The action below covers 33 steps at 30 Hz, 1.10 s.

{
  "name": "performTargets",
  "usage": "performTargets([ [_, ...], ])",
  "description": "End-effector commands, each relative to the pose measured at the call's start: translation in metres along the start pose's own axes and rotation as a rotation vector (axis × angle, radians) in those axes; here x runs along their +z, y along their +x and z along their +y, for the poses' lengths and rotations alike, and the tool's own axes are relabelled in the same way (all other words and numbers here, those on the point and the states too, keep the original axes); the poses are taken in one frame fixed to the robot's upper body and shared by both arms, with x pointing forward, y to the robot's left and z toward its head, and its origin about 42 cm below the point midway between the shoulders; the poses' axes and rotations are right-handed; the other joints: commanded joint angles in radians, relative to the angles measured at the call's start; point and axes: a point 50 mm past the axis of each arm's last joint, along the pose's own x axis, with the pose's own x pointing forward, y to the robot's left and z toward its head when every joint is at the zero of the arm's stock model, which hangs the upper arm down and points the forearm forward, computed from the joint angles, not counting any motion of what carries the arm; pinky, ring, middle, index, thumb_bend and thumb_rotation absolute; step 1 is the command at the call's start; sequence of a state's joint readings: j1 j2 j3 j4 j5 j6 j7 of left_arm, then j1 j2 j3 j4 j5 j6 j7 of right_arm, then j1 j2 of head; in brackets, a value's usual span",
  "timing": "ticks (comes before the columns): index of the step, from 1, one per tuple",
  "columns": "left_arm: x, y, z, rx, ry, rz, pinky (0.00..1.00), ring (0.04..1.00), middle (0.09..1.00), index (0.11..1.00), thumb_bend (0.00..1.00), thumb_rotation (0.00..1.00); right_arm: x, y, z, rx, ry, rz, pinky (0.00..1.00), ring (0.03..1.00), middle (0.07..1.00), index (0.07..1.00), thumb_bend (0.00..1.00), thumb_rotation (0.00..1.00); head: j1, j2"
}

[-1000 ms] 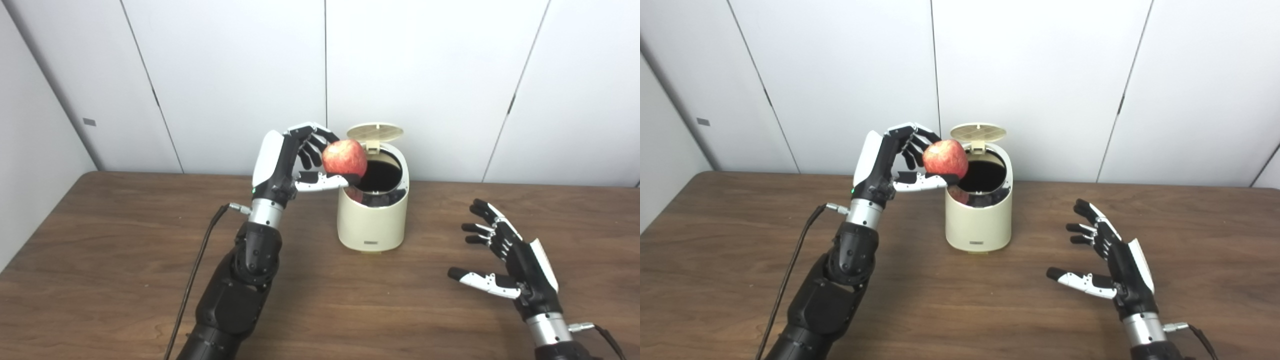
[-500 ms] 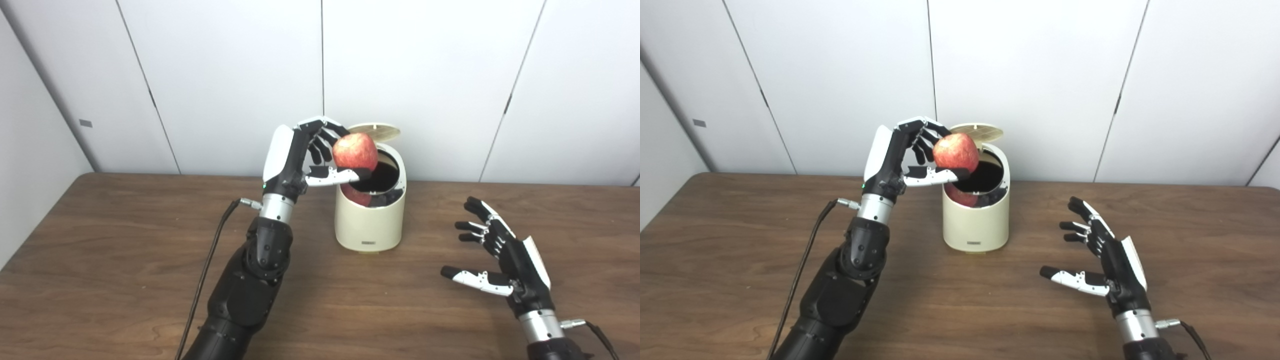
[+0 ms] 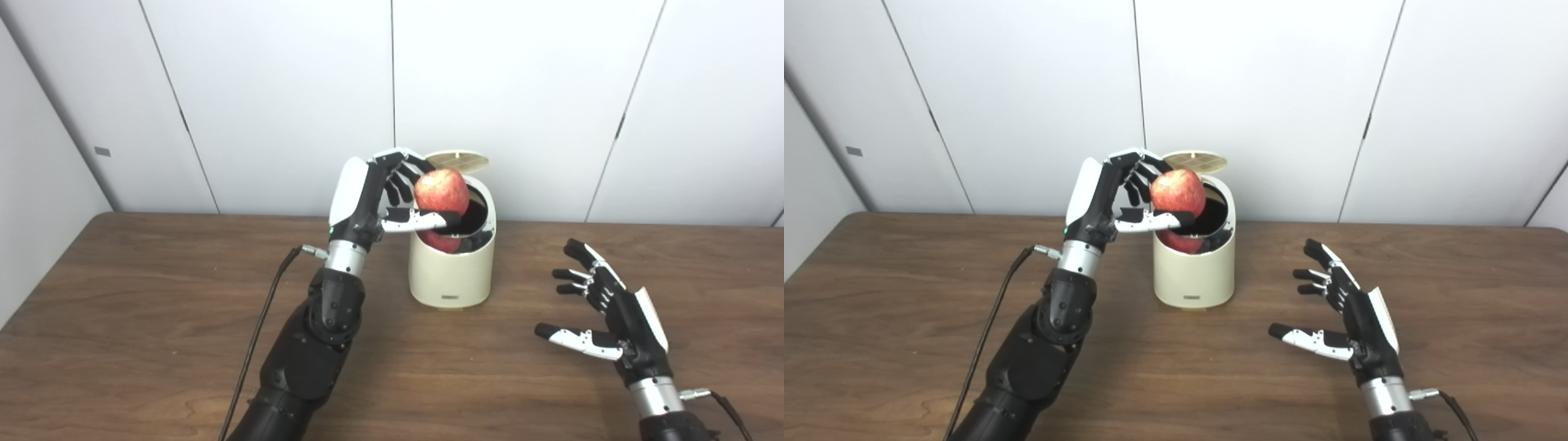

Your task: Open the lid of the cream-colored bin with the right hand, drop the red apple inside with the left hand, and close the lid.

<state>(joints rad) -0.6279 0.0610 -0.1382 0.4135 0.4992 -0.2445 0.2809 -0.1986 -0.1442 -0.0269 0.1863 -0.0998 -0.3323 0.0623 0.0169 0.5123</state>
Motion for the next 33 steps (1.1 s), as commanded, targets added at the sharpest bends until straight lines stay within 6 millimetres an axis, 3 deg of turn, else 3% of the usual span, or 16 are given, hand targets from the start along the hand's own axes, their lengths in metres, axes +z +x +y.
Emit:
performTargets([
  [1,0.0195,0.0217,0.0086,0.045,0.012,-0.091,0.23,0.317,0.437,0.504,0.52,0.00,-0.0138,-0.0189,0.0239,-0.010,0.074,0.045,0.68,0.763,0.895,0.886,0.72,0.18,0.000,0.001],
  [4,0.0172,0.0207,0.0092,0.033,0.035,-0.101,0.30,0.398,0.459,0.511,0.52,0.00,-0.0127,-0.0182,0.0240,-0.013,0.059,0.039,0.66,0.755,0.892,0.887,0.71,0.17,0.000,0.001],
  [10,0.0145,0.0203,0.0106,0.029,0.072,-0.137,0.35,0.438,0.468,0.528,0.52,0.00,-0.0125,-0.0167,0.0247,-0.009,0.056,0.036,0.67,0.749,0.895,0.886,0.71,0.17,-0.001,0.001],
  [13,0.0149,0.0202,0.0119,0.027,0.069,-0.134,0.36,0.448,0.488,0.618,0.55,0.00,-0.0127,-0.0164,0.0250,-0.010,0.060,0.036,0.67,0.752,0.900,0.882,0.71,0.16,0.003,0.000],
  [14,0.0151,0.0200,0.0124,0.026,0.069,-0.134,0.36,0.452,0.538,0.631,0.81,0.08,-0.0125,-0.0163,0.0254,-0.009,0.059,0.035,0.67,0.750,0.901,0.881,0.71,0.16,0.003,0.000],
  [15,0.0151,0.0198,0.0128,0.026,0.070,-0.134,0.36,0.454,0.553,0.635,0.89,0.10,-0.0124,-0.0163,0.0257,-0.009,0.058,0.035,0.66,0.748,0.901,0.881,0.71,0.16,0.003,0.000],
  [17,0.0158,0.0194,0.0140,0.024,0.067,-0.133,0.37,0.454,0.559,0.639,0.92,0.10,-0.0121,-0.0162,0.0264,-0.009,0.058,0.036,0.66,0.746,0.898,0.880,0.71,0.16,0.001,0.000],
  [33,0.0139,0.0191,0.0179,0.014,0.078,-0.141,0.36,0.453,0.555,0.632,0.93,0.12,-0.0128,-0.0122,0.0308,-0.011,0.073,0.034,0.66,0.749,0.907,0.881,0.72,0.16,0.000,-0.006],
])
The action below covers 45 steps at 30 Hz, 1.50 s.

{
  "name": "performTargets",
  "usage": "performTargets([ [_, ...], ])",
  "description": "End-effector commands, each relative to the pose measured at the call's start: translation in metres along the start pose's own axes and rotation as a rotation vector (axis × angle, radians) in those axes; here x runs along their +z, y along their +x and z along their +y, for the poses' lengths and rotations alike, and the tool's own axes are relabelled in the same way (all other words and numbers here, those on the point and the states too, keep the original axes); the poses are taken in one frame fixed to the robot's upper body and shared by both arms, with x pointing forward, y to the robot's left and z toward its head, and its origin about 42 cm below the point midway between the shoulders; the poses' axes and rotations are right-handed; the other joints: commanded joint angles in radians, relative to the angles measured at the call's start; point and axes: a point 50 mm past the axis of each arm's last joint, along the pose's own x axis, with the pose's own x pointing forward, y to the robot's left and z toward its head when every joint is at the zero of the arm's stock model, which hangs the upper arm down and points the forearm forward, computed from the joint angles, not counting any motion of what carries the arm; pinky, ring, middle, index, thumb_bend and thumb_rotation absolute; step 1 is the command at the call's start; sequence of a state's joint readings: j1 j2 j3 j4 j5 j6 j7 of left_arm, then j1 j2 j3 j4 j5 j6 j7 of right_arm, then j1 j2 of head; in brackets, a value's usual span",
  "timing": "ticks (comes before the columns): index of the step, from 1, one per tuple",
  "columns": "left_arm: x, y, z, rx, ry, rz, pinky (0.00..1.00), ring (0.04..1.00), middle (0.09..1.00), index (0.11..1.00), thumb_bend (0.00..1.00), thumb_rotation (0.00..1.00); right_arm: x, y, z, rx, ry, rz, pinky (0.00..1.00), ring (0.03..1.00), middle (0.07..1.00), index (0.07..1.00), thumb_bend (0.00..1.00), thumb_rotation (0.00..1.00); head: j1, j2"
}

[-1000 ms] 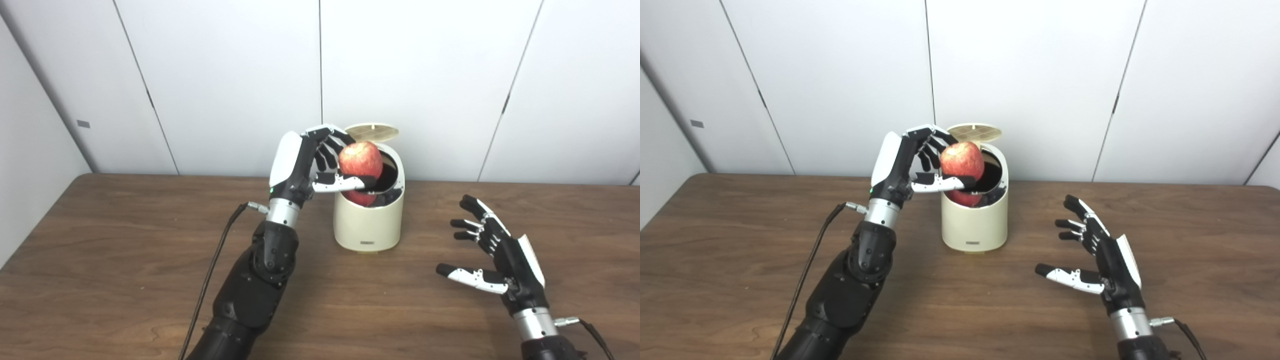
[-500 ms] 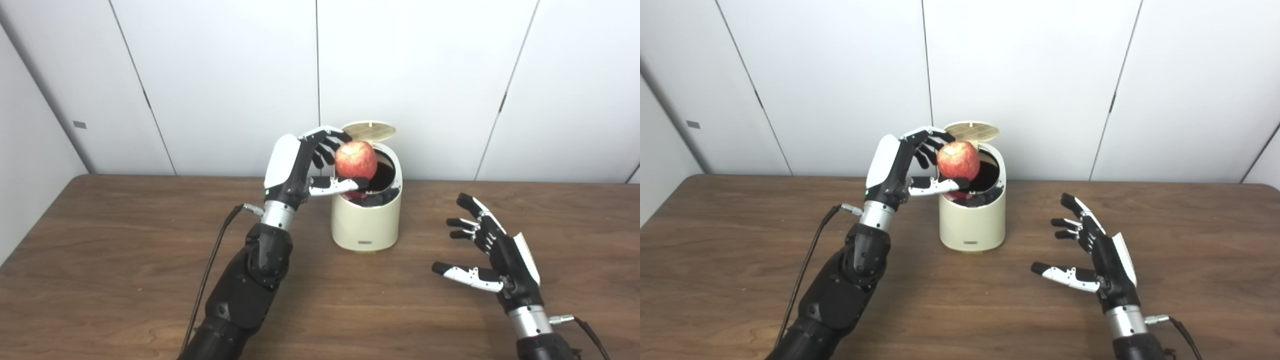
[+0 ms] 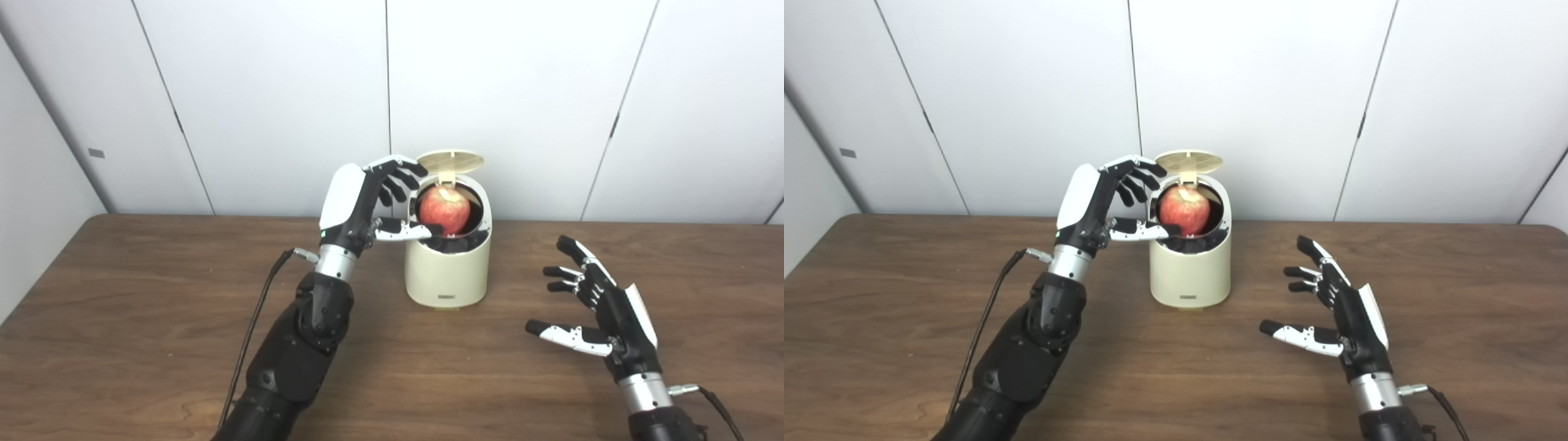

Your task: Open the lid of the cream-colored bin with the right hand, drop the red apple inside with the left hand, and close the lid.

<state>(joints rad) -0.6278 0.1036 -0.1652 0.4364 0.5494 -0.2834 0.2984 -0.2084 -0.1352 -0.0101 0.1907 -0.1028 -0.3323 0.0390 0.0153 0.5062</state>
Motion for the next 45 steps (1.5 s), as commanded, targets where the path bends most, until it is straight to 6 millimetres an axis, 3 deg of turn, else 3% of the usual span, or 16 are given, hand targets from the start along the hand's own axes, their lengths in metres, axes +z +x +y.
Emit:
performTargets([
  [1,0.021,0.022,0.014,0.048,-0.003,-0.099,0.35,0.449,0.554,0.631,0.93,0.12,-0.015,-0.017,0.024,-0.005,0.062,0.043,0.66,0.746,0.905,0.881,0.73,0.17,0.003,-0.001],
  [16,0.022,0.017,0.017,0.058,-0.015,-0.104,0.35,0.451,0.558,0.619,0.89,0.12,-0.016,-0.018,0.023,0.000,0.066,0.046,0.67,0.753,0.909,0.885,0.73,0.16,0.007,0.002],
  [21,0.022,0.014,0.022,0.068,-0.081,-0.105,0.33,0.450,0.563,0.606,0.81,0.05,-0.016,-0.018,0.023,0.006,0.051,0.053,0.68,0.752,0.907,0.886,0.72,0.17,0.009,-0.001],
  [25,0.022,0.012,0.032,0.083,-0.158,-0.117,0.31,0.445,0.562,0.606,0.75,0.00,-0.017,-0.018,0.022,0.007,0.047,0.056,0.66,0.746,0.904,0.887,0.72,0.17,0.012,-0.003],
  [29,0.022,0.011,0.056,0.091,-0.163,-0.107,0.32,0.465,0.567,0.612,0.73,0.03,-0.018,-0.019,0.020,0.008,0.042,0.060,0.66,0.742,0.899,0.883,0.72,0.17,0.020,-0.004],
  [37,0.000,-0.001,0.097,-0.003,-0.292,-0.075,0.48,0.590,0.653,0.667,0.64,0.04,-0.022,-0.016,0.014,0.003,0.045,0.052,0.66,0.740,0.902,0.884,0.72,0.19,0.022,-0.009],
  [40,-0.012,-0.011,0.104,-0.034,-0.336,-0.038,0.53,0.621,0.689,0.693,0.64,0.02,-0.022,-0.015,0.012,0.003,0.032,0.049,0.65,0.737,0.901,0.884,0.73,0.20,0.023,-0.013],
  [45,-0.027,-0.028,0.104,-0.026,-0.353,0.034,0.52,0.620,0.697,0.705,0.64,0.07,-0.024,-0.014,0.007,0.001,0.031,0.051,0.68,0.742,0.899,0.882,0.73,0.21,0.026,-0.015],
])
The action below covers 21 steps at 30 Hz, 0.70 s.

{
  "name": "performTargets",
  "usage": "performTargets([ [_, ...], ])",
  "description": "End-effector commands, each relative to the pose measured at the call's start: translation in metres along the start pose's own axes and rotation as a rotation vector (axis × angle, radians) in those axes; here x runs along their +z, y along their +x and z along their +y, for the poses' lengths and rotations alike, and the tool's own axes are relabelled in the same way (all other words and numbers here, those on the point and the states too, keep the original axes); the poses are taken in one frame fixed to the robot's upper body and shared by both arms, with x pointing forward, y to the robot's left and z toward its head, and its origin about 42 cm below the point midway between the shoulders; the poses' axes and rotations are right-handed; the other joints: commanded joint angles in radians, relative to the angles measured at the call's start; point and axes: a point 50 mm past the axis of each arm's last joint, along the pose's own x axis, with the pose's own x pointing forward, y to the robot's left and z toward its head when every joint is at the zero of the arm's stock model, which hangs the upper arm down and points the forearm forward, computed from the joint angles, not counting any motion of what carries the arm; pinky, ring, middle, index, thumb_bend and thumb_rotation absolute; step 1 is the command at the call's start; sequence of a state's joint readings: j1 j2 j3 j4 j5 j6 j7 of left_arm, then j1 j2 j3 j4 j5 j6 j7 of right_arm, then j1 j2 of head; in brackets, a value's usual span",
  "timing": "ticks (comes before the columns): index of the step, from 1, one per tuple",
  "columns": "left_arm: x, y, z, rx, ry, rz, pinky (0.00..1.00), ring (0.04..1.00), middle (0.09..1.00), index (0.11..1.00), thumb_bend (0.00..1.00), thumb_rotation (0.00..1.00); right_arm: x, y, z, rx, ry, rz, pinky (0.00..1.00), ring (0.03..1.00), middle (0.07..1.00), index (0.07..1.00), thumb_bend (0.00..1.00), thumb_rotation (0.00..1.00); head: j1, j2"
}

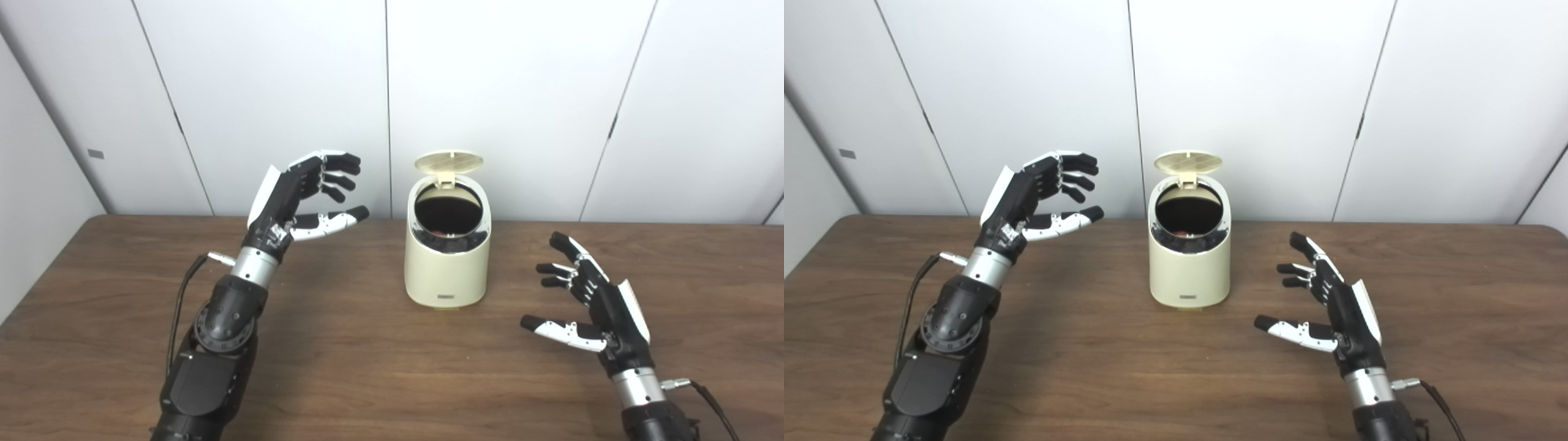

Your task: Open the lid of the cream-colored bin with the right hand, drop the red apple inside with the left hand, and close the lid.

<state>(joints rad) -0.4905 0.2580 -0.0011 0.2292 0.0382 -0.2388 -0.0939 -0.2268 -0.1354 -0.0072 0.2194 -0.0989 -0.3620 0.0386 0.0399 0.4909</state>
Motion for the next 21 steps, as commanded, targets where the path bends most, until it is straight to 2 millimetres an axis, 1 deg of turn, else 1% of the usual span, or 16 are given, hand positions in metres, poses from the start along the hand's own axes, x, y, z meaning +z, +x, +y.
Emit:
performTargets([
  [1,0.012,0.009,0.010,0.036,-0.004,-0.050,0.52,0.620,0.698,0.705,0.63,0.08,-0.022,-0.020,0.005,-0.004,0.028,0.075,0.68,0.744,0.899,0.885,0.73,0.22,0.002,0.000],
  [5,0.003,0.000,0.011,0.052,-0.023,-0.018,0.51,0.621,0.692,0.704,0.63,0.15,-0.023,-0.019,0.004,-0.004,0.029,0.073,0.69,0.749,0.901,0.886,0.74,0.23,0.005,-0.001],
  [7,-0.001,-0.004,0.010,0.060,-0.036,0.001,0.51,0.626,0.692,0.705,0.64,0.17,-0.024,-0.019,0.003,-0.005,0.028,0.074,0.69,0.752,0.902,0.886,0.74,0.23,0.006,-0.001],
  [14,-0.019,-0.019,0.009,0.100,-0.063,0.066,0.52,0.633,0.690,0.696,0.63,0.10,-0.025,-0.020,0.003,-0.005,0.029,0.080,0.69,0.755,0.904,0.887,0.74,0.22,0.005,-0.002],
  [17,-0.025,-0.024,0.008,0.110,-0.054,0.085,0.51,0.625,0.679,0.688,0.64,0.10,-0.025,-0.020,0.003,-0.005,0.030,0.082,0.69,0.759,0.906,0.889,0.74,0.21,0.005,-0.002],
  [21,-0.038,-0.034,0.007,0.105,-0.072,0.129,0.49,0.608,0.684,0.689,0.62,0.09,-0.025,-0.020,0.001,-0.002,0.024,0.079,0.68,0.755,0.904,0.889,0.73,0.22,0.005,-0.002],
])
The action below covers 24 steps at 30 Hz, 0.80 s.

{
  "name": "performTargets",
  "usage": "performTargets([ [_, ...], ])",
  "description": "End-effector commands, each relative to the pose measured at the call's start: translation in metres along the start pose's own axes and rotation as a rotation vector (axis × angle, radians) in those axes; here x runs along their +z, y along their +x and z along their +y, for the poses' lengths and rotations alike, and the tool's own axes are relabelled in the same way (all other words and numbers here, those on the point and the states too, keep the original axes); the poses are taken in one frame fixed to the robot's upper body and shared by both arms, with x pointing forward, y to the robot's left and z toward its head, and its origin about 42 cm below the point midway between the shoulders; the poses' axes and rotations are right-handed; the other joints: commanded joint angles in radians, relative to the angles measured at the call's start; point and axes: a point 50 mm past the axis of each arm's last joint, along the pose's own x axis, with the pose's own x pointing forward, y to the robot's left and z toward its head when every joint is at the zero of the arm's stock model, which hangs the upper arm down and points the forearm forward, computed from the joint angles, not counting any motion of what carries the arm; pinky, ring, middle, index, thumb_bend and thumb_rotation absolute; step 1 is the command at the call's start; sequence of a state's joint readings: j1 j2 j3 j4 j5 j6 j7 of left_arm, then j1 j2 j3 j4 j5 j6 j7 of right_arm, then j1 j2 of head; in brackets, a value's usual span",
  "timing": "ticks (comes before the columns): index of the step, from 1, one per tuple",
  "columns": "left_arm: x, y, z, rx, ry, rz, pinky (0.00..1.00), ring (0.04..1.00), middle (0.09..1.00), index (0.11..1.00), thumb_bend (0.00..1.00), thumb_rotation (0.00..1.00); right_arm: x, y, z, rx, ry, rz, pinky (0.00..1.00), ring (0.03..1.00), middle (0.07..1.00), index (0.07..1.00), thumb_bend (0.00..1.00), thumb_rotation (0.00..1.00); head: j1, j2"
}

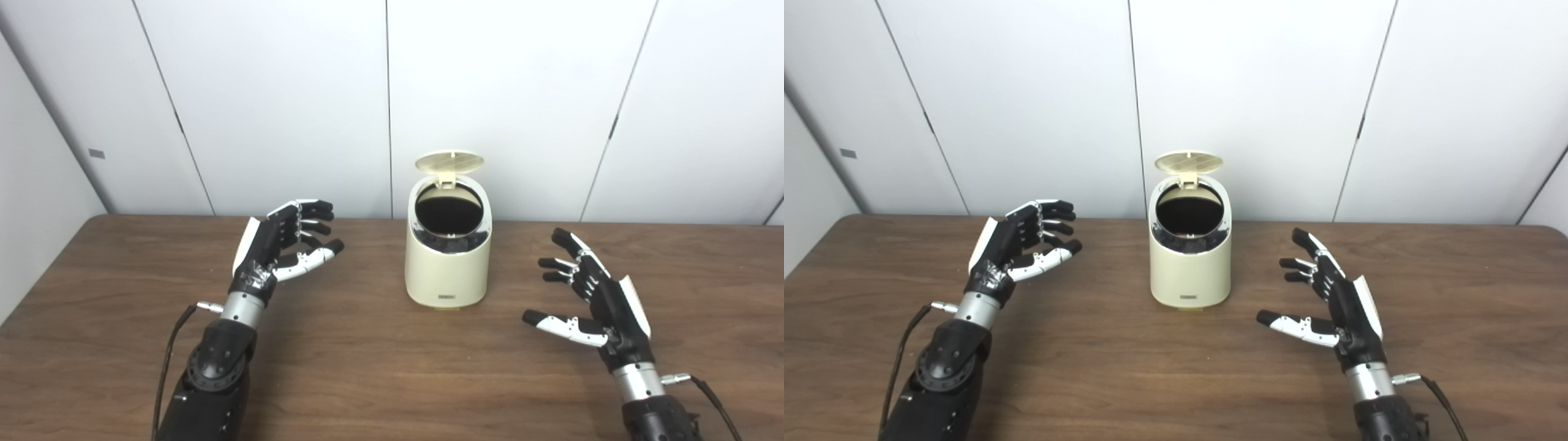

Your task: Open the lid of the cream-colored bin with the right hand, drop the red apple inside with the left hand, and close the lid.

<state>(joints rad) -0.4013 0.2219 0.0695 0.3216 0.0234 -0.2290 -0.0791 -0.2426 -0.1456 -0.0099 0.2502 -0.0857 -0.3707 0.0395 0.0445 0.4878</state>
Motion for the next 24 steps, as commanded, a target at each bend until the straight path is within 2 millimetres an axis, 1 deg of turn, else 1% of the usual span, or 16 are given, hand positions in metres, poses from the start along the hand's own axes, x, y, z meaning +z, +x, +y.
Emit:
performTargets([
  [1,0.008,0.008,0.006,0.019,-0.018,-0.040,0.50,0.604,0.684,0.689,0.62,0.08,-0.021,-0.023,0.004,0.000,0.020,0.072,0.68,0.755,0.905,0.888,0.73,0.23,0.000,0.001],
  [5,-0.004,-0.001,0.001,0.018,-0.060,0.041,0.53,0.612,0.690,0.695,0.61,0.06,-0.022,-0.022,0.000,0.005,0.005,0.069,0.68,0.751,0.906,0.887,0.72,0.23,0.000,-0.001],
  [7,-0.010,-0.004,-0.002,0.010,-0.070,0.061,0.52,0.614,0.689,0.690,0.60,0.03,-0.020,-0.020,-0.002,0.007,0.006,0.063,0.68,0.755,0.904,0.886,0.71,0.22,-0.001,-0.002],
  [9,-0.017,-0.008,-0.005,0.003,-0.079,0.076,0.50,0.608,0.687,0.685,0.60,0.03,-0.018,-0.018,-0.004,0.010,0.003,0.054,0.68,0.750,0.893,0.883,0.70,0.22,-0.003,-0.003],
  [13,-0.027,-0.016,-0.010,-0.006,-0.078,0.094,0.48,0.606,0.681,0.678,0.61,0.03,-0.010,-0.011,-0.009,0.011,-0.022,0.036,0.65,0.735,0.883,0.881,0.70,0.28,-0.005,-0.003],
  [14,-0.029,-0.018,-0.011,-0.007,-0.088,0.101,0.48,0.606,0.681,0.677,0.61,0.02,-0.003,-0.007,-0.011,0.016,-0.044,0.033,0.65,0.733,0.883,0.881,0.70,0.29,-0.004,-0.003],
  [15,-0.030,-0.020,-0.011,-0.009,-0.095,0.107,0.48,0.605,0.678,0.675,0.61,0.02,0.004,-0.003,-0.013,0.024,-0.062,0.030,0.62,0.730,0.881,0.879,0.69,0.32,-0.003,-0.004],
  [16,-0.031,-0.021,-0.012,-0.010,-0.100,0.111,0.49,0.604,0.676,0.675,0.61,0.01,0.009,0.000,-0.015,0.029,-0.075,0.028,0.59,0.735,0.882,0.878,0.64,0.32,-0.003,-0.005],
  [18,-0.033,-0.023,-0.013,-0.012,-0.087,0.109,0.49,0.603,0.678,0.676,0.61,0.02,0.024,0.010,-0.021,0.048,-0.107,-0.001,0.58,0.748,0.881,0.874,0.61,0.31,-0.005,-0.006],
  [20,-0.034,-0.024,-0.013,-0.014,-0.076,0.107,0.49,0.604,0.683,0.678,0.61,0.03,0.035,0.020,-0.027,0.064,-0.144,-0.025,0.62,0.762,0.883,0.876,0.61,0.37,-0.008,-0.008],
  [22,-0.034,-0.024,-0.014,-0.015,-0.078,0.109,0.49,0.604,0.684,0.680,0.61,0.03,0.046,0.029,-0.032,0.077,-0.179,-0.043,0.64,0.769,0.876,0.877,0.60,0.41,-0.009,-0.009],
  [24,-0.034,-0.024,-0.015,-0.017,-0.084,0.112,0.50,0.605,0.685,0.681,0.61,0.02,0.064,0.047,-0.040,0.097,-0.238,-0.092,0.67,0.774,0.863,0.871,0.60,0.43,-0.012,-0.010],
])
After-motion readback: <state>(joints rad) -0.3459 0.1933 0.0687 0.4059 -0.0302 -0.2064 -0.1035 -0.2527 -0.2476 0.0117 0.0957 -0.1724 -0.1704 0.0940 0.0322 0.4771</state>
